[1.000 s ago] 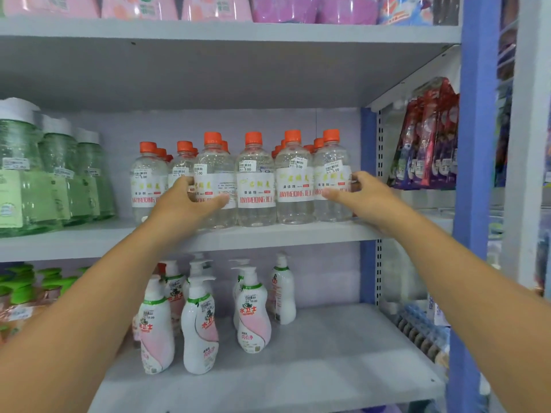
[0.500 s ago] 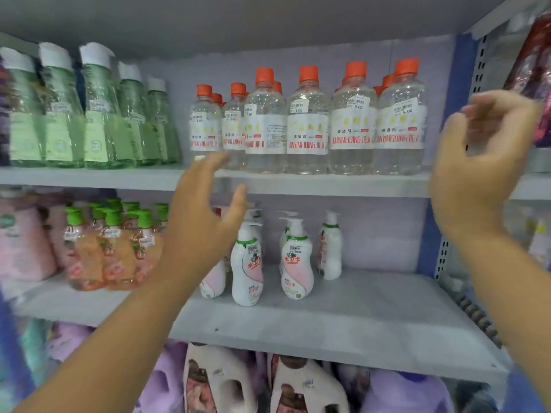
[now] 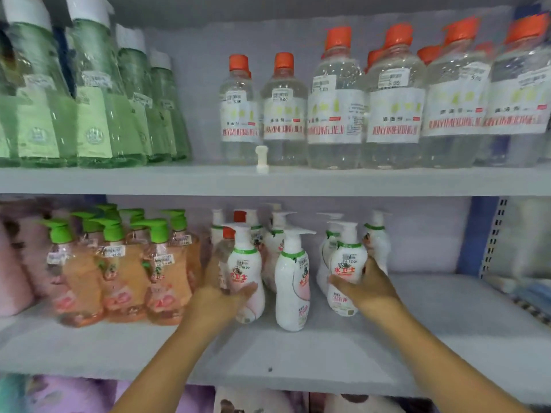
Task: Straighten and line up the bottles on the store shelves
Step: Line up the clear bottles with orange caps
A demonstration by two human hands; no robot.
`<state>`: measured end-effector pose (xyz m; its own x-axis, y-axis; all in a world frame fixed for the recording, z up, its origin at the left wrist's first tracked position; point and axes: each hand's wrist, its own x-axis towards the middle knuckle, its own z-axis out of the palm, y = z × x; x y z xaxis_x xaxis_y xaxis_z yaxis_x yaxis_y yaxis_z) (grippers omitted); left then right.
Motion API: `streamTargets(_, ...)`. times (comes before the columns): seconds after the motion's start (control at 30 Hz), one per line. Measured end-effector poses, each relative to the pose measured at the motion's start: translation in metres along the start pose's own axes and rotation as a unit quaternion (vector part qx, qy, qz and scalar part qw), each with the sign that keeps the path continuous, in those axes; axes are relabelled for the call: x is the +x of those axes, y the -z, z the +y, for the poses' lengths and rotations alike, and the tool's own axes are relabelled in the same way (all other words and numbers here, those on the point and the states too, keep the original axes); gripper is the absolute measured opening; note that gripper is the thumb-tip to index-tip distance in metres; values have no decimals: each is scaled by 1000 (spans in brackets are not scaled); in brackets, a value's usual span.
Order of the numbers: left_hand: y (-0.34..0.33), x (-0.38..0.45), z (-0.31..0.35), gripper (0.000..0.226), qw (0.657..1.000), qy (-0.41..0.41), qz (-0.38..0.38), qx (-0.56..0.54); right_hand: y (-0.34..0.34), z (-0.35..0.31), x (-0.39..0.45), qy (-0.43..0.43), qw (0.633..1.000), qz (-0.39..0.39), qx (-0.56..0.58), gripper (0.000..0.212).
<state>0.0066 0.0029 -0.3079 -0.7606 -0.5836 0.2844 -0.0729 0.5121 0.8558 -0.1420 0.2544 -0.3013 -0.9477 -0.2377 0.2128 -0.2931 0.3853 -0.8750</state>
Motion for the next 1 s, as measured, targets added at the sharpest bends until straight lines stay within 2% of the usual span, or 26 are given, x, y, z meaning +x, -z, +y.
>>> streamTargets(0.07, 0, 5, -6, 96, 1000, -28, 8, -5, -4, 2, 2, -7, 999, 39, -13, 42)
streamTargets(0.23, -14, 3, -16, 82, 989, -119, 49, 77, 22, 18, 10, -45, 989, 140, -11, 37)
streamTargets(0.4, -44, 10, -3, 75, 996, -82, 1, 26, 52, 30, 24, -75, 979, 174, -70, 43)
streamTargets(0.43, -51, 9, 1, 75, 997, -74, -8, 16, 55, 29, 22, -58, 976, 194, -82, 48)
streamTargets(0.5, -65, 12, 9, 73, 997, -68, -24, 1, 55, 24, 7, 18, 956, 282, -83, 56)
streamTargets(0.53, -74, 14, 12, 70, 997, -69, -30, -2, 49, 19, -4, 62, 948, 307, -55, 50)
streamTargets(0.57, -81, 15, 16, 68, 997, -68, -40, 5, 41, 14, -17, 95, 953, 288, -11, 42)
streamTargets(0.6, -89, 16, 22, 68, 996, -71, -48, 15, 31, 10, -28, 107, 967, 227, 37, 41)
streamTargets(0.67, -103, 20, 33, 75, 995, -73, -66, 18, 7, 3, -41, 87, 991, 53, 89, 63)
streamTargets(0.7, -110, 23, 36, 76, 995, -71, -74, 15, -3, 5, -42, 83, 993, 1, 89, 74)
streamTargets(0.73, -114, 23, 40, 73, 994, -74, -84, 15, -9, 7, -40, 80, 992, -12, 94, 79)
streamTargets(0.8, -116, 19, 41, 61, 992, -94, -80, 2, -12, 10, -31, 64, 993, 15, 94, 71)
streamTargets(0.83, -110, 15, 39, 51, 992, -118, -53, -15, -12, 12, -28, 57, 995, 30, 81, 68)
streamTargets(0.9, -88, 8, 31, 34, 974, -202, 97, -22, -7, 17, -25, 49, 995, 53, 70, 64)
streamTargets(0.97, -60, 12, 23, 37, 930, -253, 264, 41, 2, 19, -20, 32, 994, 67, 82, 57)
streamTargets(1.0, -48, 19, 20, 44, 919, -242, 302, 76, 7, 20, -16, 25, 994, 73, 77, 53)
